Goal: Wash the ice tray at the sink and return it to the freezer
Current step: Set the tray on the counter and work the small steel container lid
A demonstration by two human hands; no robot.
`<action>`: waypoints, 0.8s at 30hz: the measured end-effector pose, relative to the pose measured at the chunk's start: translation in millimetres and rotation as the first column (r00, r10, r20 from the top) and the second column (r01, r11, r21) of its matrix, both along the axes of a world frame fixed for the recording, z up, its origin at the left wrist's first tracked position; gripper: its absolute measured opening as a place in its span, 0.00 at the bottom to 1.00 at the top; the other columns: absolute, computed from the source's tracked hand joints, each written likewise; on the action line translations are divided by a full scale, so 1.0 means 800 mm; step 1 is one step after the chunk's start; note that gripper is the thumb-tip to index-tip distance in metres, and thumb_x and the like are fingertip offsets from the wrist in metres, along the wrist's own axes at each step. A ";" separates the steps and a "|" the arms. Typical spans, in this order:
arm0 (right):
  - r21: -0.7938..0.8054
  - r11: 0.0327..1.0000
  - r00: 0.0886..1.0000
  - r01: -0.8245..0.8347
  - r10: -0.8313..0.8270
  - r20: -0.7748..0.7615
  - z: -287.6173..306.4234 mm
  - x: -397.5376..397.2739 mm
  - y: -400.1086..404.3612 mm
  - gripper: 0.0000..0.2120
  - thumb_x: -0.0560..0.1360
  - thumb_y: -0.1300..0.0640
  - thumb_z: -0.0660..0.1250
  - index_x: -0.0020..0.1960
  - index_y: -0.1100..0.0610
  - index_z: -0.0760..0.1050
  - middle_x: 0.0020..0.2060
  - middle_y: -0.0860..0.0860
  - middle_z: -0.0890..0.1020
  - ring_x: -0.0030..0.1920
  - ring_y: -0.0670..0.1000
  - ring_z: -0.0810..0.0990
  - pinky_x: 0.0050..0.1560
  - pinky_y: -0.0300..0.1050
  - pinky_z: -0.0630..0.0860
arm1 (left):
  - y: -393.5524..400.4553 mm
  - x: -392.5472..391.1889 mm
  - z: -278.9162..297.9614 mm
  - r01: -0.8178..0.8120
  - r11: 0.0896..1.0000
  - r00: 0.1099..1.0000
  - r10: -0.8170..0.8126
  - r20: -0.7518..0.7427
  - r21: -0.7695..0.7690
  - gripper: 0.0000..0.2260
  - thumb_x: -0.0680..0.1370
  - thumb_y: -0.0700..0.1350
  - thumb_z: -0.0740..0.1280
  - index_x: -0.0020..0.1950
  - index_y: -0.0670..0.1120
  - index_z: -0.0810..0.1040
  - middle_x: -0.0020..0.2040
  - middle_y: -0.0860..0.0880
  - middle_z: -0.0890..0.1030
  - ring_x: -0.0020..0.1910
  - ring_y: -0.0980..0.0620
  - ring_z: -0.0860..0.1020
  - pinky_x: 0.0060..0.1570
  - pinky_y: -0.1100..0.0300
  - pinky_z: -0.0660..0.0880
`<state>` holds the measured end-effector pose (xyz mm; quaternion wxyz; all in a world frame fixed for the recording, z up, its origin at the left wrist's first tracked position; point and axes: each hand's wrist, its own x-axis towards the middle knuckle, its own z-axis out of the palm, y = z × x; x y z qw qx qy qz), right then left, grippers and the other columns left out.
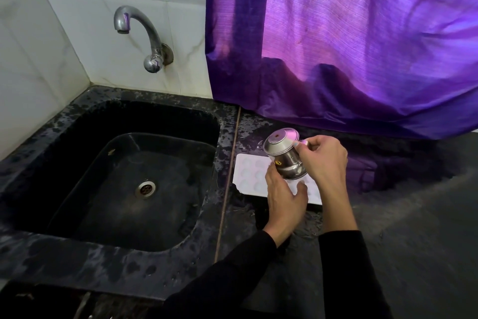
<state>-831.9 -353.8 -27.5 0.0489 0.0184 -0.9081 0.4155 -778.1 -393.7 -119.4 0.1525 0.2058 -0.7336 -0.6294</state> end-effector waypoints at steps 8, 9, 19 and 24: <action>0.045 0.999 1.000 -0.019 0.020 -0.013 -0.001 0.000 -0.012 0.06 0.73 0.52 0.69 0.38 0.51 0.77 0.37 0.50 0.82 0.44 0.54 0.79 0.46 0.43 0.67 | -0.007 0.001 -0.001 0.007 1.000 1.000 -0.008 0.024 0.028 0.30 0.74 0.43 0.67 0.74 0.45 0.60 0.69 0.48 0.67 0.69 0.52 0.67 0.68 0.53 0.67; 0.047 0.999 1.000 -0.020 0.021 -0.011 -0.002 0.000 -0.012 0.06 0.73 0.52 0.69 0.38 0.52 0.77 0.37 0.50 0.82 0.44 0.54 0.79 0.46 0.43 0.67 | -0.008 0.001 -0.001 0.012 1.000 0.999 -0.013 0.029 0.028 0.30 0.75 0.43 0.67 0.74 0.45 0.60 0.69 0.49 0.67 0.69 0.52 0.67 0.68 0.55 0.67; 0.050 0.999 1.000 -0.016 0.017 -0.026 -0.001 0.005 -0.012 0.08 0.74 0.52 0.69 0.39 0.56 0.79 0.34 0.51 0.81 0.41 0.54 0.78 0.44 0.43 0.66 | -0.011 0.004 -0.002 0.042 0.999 0.998 -0.043 0.040 0.027 0.31 0.76 0.43 0.67 0.76 0.45 0.57 0.71 0.49 0.64 0.70 0.52 0.65 0.70 0.57 0.65; -0.009 1.000 1.000 0.017 -0.016 0.018 -0.003 0.003 -0.007 0.07 0.73 0.51 0.69 0.39 0.53 0.78 0.35 0.51 0.82 0.42 0.52 0.78 0.45 0.43 0.68 | -0.010 0.006 -0.001 0.031 1.000 0.999 -0.031 0.021 0.000 0.32 0.76 0.43 0.67 0.76 0.43 0.56 0.72 0.48 0.63 0.72 0.51 0.64 0.71 0.57 0.63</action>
